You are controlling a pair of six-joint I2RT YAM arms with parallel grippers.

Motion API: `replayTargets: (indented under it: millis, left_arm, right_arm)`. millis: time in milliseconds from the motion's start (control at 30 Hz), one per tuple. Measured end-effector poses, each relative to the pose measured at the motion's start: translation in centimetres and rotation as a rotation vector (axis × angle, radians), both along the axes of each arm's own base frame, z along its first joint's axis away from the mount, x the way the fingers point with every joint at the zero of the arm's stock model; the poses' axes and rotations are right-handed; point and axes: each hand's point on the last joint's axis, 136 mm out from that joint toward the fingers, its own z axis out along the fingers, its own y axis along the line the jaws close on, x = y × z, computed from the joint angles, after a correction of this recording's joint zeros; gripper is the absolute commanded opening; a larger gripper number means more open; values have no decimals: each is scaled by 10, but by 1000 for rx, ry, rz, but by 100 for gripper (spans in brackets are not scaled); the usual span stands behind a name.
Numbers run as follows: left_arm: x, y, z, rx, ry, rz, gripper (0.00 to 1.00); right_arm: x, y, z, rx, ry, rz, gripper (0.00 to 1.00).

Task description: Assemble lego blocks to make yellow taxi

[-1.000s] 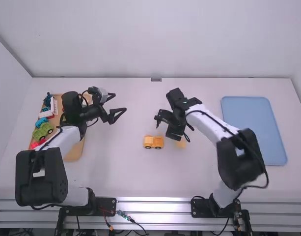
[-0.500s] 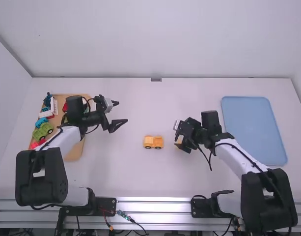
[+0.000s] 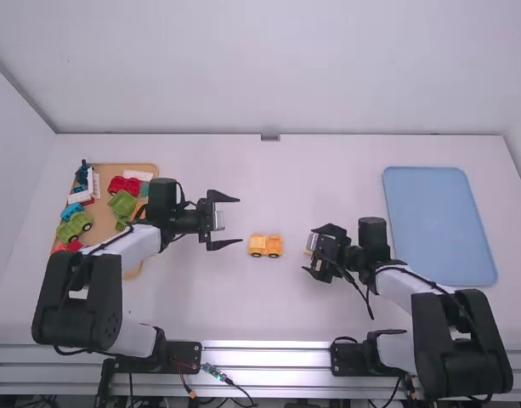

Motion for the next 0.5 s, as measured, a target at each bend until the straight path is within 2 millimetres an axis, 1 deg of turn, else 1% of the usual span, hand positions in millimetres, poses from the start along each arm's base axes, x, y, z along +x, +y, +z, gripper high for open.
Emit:
replayTargets:
  millis: [67,100,167,233,367,500]
  left_arm:
    - [1,-5,-7,-14,-14,-30,99]
    - [3,-7,-11,-30,-20,-46,99]
    - [6,-8,-14,-48,-29,-58,99]
    - [9,-11,-21,-85,-21,-81,99]
    - [9,-12,-29,-116,36,-89,99]
    - [6,-13,-31,-132,77,-97,99]
  right_arm:
    - [4,-6,-5,26,6,-4,99]
    - [4,-9,-12,38,30,-7,99]
    - [4,-11,-19,50,58,-11,99]
    - [6,-14,-33,66,112,-6,100]
    - [14,-9,-40,93,141,33,99]
    - [22,-7,-40,121,151,72,97]
